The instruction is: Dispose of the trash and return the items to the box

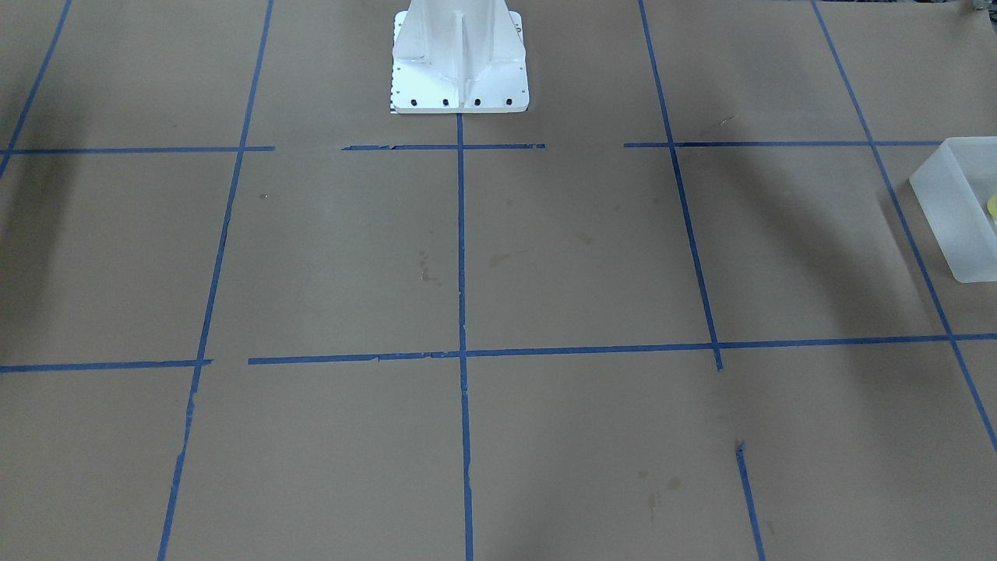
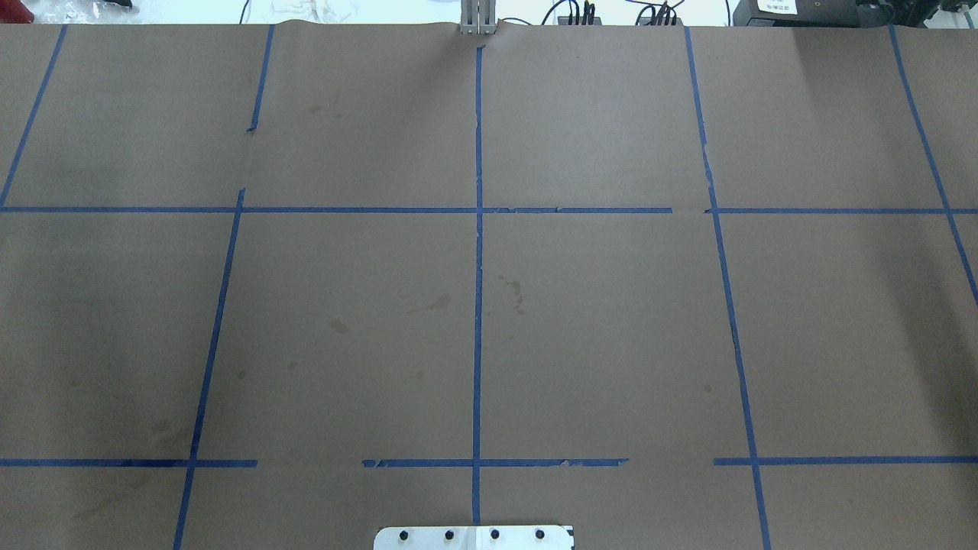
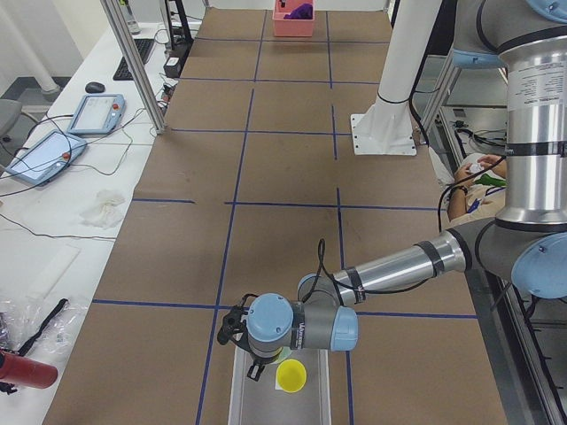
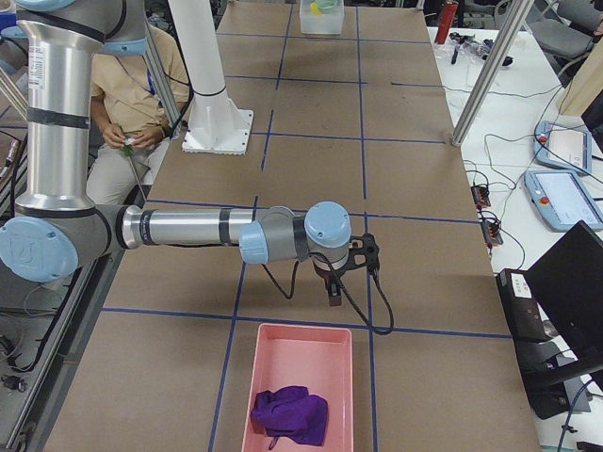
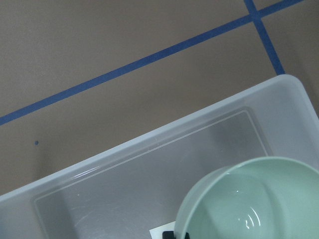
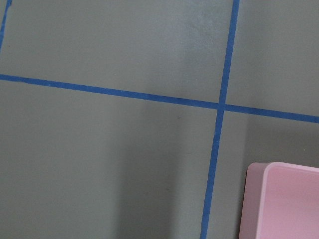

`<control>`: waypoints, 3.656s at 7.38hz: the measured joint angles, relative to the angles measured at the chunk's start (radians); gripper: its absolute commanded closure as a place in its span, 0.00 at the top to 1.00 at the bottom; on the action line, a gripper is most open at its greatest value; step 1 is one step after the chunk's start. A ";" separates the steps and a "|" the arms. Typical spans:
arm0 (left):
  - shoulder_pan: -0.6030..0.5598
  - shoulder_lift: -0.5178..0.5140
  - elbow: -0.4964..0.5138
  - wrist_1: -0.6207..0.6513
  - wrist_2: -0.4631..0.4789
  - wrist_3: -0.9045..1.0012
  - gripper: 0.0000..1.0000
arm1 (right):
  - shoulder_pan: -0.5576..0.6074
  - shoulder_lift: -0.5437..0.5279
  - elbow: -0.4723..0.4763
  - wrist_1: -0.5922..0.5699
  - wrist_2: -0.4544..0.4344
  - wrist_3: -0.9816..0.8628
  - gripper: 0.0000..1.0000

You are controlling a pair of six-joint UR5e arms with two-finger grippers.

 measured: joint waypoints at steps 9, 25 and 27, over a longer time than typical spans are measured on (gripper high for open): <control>0.005 -0.013 -0.023 -0.019 -0.020 -0.013 0.86 | 0.000 -0.001 0.013 -0.001 -0.003 0.000 1.00; 0.262 0.081 -0.533 -0.009 0.083 -0.669 0.99 | -0.088 0.005 0.158 -0.140 -0.093 0.145 1.00; 0.253 0.093 -0.537 0.092 0.103 -0.463 1.00 | -0.090 0.003 0.157 -0.137 -0.093 0.143 1.00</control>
